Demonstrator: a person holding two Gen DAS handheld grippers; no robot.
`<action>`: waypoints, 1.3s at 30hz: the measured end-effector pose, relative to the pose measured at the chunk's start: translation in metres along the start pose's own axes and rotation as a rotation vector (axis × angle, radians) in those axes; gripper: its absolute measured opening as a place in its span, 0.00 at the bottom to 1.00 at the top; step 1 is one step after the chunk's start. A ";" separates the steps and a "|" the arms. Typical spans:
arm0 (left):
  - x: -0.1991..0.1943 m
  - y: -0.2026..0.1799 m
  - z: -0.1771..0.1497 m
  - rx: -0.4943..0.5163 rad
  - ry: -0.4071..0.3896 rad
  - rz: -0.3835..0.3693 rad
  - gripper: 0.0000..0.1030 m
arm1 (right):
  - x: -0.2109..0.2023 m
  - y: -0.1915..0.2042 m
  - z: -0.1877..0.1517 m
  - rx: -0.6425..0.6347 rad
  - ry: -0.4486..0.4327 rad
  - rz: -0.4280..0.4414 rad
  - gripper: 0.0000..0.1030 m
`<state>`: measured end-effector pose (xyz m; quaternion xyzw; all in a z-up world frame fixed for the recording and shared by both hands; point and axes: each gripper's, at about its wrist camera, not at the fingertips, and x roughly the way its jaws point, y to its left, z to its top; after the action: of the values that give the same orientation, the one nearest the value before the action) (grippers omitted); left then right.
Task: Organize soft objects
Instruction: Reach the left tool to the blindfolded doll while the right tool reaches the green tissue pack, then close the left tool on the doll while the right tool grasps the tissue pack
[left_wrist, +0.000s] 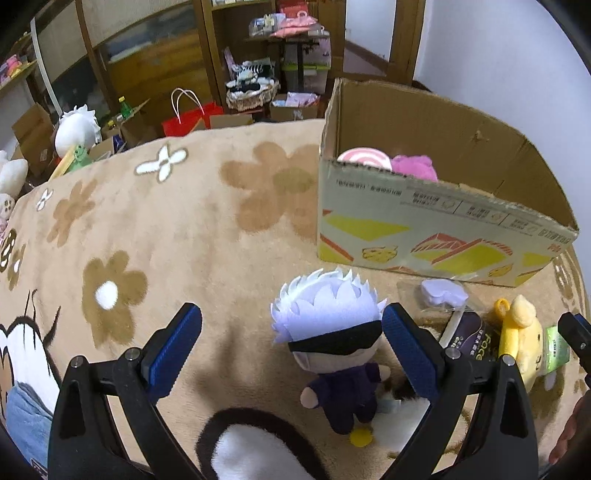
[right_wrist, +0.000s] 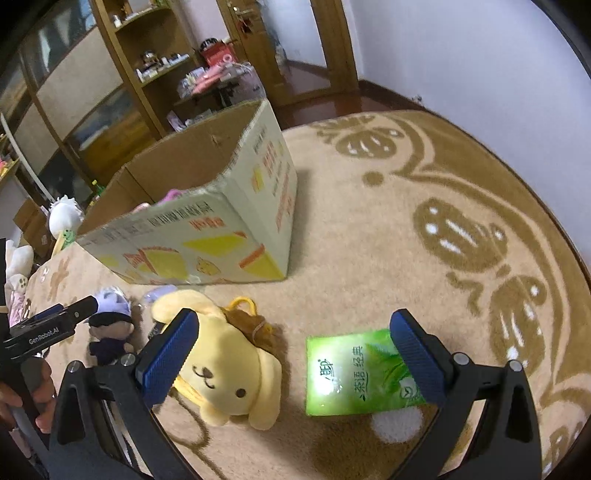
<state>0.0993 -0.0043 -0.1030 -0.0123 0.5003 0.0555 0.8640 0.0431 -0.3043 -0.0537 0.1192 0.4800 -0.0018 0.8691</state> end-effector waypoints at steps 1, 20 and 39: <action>0.002 -0.001 0.000 0.004 0.005 0.003 0.95 | 0.002 0.000 -0.001 0.002 0.008 -0.003 1.00; 0.022 -0.004 -0.005 0.010 0.103 -0.029 0.95 | 0.005 -0.011 -0.006 0.065 0.036 -0.033 1.00; 0.042 -0.010 -0.013 0.032 0.215 -0.023 0.94 | 0.012 -0.024 -0.009 0.104 0.102 -0.104 0.99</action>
<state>0.1098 -0.0116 -0.1466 -0.0103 0.5909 0.0360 0.8059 0.0389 -0.3240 -0.0732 0.1390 0.5283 -0.0658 0.8350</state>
